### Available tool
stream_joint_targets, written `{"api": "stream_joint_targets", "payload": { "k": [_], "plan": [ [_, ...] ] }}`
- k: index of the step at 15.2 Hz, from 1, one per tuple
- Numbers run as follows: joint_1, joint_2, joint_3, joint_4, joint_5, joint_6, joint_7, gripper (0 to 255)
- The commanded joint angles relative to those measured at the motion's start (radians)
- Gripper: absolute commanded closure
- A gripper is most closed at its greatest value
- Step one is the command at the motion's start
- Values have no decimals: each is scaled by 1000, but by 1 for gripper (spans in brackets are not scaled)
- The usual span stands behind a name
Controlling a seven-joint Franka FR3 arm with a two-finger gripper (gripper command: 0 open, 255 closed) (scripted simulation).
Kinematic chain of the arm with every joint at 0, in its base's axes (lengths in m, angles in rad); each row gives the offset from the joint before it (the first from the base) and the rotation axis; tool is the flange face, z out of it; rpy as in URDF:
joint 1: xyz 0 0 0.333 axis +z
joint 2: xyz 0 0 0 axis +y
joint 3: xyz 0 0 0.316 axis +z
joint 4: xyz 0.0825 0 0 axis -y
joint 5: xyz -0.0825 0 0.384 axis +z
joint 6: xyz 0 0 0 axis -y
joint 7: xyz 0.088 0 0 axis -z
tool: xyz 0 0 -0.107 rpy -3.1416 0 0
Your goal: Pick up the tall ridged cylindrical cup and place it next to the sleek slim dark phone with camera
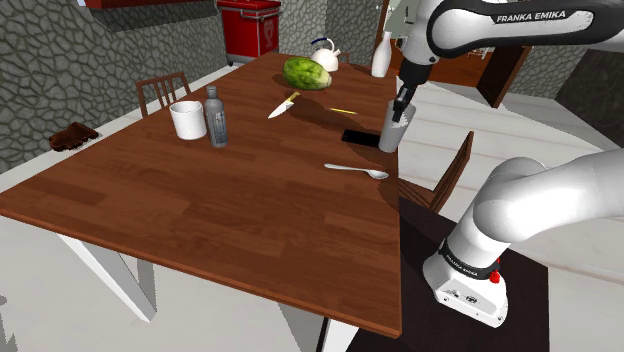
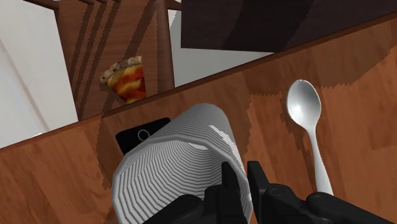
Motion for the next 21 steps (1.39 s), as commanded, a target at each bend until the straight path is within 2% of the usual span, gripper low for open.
{"api": "stream_joint_targets", "payload": {
  "k": [1, 3, 11, 12, 17, 21],
  "plan": [
    [-3, -2, -5, -29, -5, 27, 1, 255],
    [-5, 0, -10, -64, -11, 65, 4, 255],
    [-5, 0, -10, -64, -11, 65, 4, 255],
    [-5, 0, -10, -64, -11, 65, 4, 0],
    [-5, 0, -10, -64, -11, 65, 4, 0],
    [3, -17, 14, 51, 10, -68, 0, 0]
  ]
}}
